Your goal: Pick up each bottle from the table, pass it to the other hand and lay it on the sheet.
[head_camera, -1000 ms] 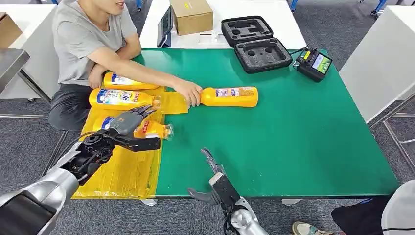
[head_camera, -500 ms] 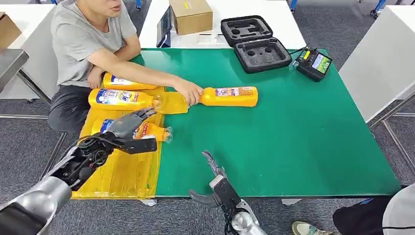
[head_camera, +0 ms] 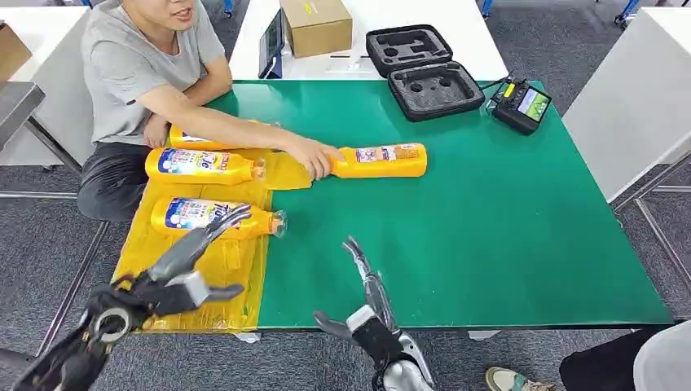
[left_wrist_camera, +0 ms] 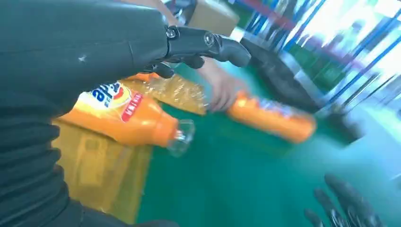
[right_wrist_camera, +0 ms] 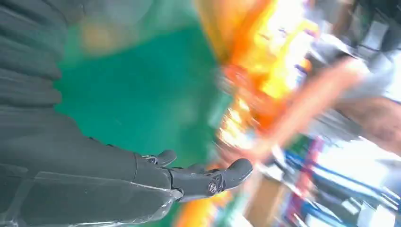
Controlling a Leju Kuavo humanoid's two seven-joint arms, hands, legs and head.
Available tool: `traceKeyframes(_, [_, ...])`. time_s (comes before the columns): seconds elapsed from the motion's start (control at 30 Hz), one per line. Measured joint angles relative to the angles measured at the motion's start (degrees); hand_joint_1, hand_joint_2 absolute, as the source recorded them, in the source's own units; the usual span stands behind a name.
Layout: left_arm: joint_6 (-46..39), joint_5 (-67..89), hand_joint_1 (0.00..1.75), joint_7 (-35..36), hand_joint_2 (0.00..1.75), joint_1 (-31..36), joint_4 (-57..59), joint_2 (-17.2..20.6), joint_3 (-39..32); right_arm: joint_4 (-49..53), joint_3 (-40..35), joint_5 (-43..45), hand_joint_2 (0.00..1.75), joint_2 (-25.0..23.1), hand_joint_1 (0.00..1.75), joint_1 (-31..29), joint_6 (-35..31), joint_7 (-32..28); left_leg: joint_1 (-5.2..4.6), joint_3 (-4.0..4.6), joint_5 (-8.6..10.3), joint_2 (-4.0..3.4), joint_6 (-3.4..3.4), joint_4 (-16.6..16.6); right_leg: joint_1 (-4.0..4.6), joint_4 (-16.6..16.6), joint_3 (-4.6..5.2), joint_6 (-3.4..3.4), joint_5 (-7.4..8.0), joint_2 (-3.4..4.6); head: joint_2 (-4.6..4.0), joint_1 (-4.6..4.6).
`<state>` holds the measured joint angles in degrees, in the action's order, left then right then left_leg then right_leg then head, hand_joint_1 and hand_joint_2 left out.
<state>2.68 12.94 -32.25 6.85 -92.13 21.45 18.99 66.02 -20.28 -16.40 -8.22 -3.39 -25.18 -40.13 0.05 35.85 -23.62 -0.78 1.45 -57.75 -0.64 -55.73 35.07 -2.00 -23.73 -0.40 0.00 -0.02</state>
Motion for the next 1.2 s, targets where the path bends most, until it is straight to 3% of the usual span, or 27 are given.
traceKeyframes(0.13, [-3.53, 1.81, 0.0, -3.07, 1.75, -8.73, -4.58, -4.53, -2.92, 8.24, -0.94, -1.59, 1.75, 1.18, 0.0, 3.49, -1.61, 0.0, 0.0, 0.02, -0.08, 0.1, 0.02, 0.0, 0.0, 0.01, -0.03, -0.1, -0.13, -0.05, 0.0, 0.07])
traceKeyframes(0.33, [-5.11, 1.72, 0.0, -2.79, 1.75, -14.76, -8.91, -11.49, -5.11, 16.56, -1.53, -5.57, 1.75, 3.02, 0.0, 6.34, -8.44, 0.0, 0.0, -0.01, -0.12, 0.09, 0.06, 0.0, 0.0, 0.02, -0.08, -0.11, -0.1, -0.04, 0.0, 0.02])
traceKeyframes(0.37, [-5.26, 0.87, 0.0, -3.01, 1.75, -15.66, -9.37, -12.78, -5.35, 17.65, -1.42, -6.32, 0.0, 3.32, 0.0, 6.65, -8.78, 0.0, 0.0, -0.03, -0.13, 0.09, 0.06, 0.0, 0.0, 0.02, -0.09, -0.11, -0.1, -0.03, 0.0, 0.02])
traceKeyframes(0.47, [-5.35, -1.29, 0.0, -3.86, 1.75, -17.59, -9.79, -15.86, -5.52, 19.62, 0.03, -7.93, 0.0, 3.76, 0.0, 7.36, -8.96, 0.0, 0.0, -0.04, -0.13, 0.1, 0.06, 0.0, 0.01, 0.02, -0.09, -0.11, -0.1, -0.05, 0.0, 0.02])
traceKeyframes(0.5, [-5.37, -2.07, 0.0, -4.06, 1.75, -17.95, -9.74, -16.98, -5.5, 20.07, 0.94, -8.82, 1.75, 3.82, 0.0, 7.55, -9.24, 0.0, 0.0, -0.05, -0.13, 0.11, 0.06, 0.0, 0.01, 0.02, -0.09, -0.11, -0.1, -0.05, 0.0, 0.02])
traceKeyframes(0.8, [-7.66, -4.33, 0.0, -2.9, 1.75, -17.65, -6.46, -24.0, -4.91, 22.74, 7.78, -21.32, 1.75, 3.87, 0.0, 9.68, -9.02, 4.14, 0.0, -0.06, -0.13, 0.12, 0.07, 0.0, 0.0, 0.02, -0.13, -0.12, -0.1, -0.04, 0.0, 0.02])
traceKeyframes(1.2, [-7.97, -4.83, 0.0, -2.9, 1.75, -17.02, -4.74, -26.45, -4.76, 23.79, 10.38, -27.48, 1.75, 4.02, 0.0, 9.72, -8.39, 7.58, 0.01, -0.08, -0.13, 0.11, 0.06, 0.0, 0.01, 0.02, -0.12, -0.12, -0.1, -0.04, 0.0, 0.0])
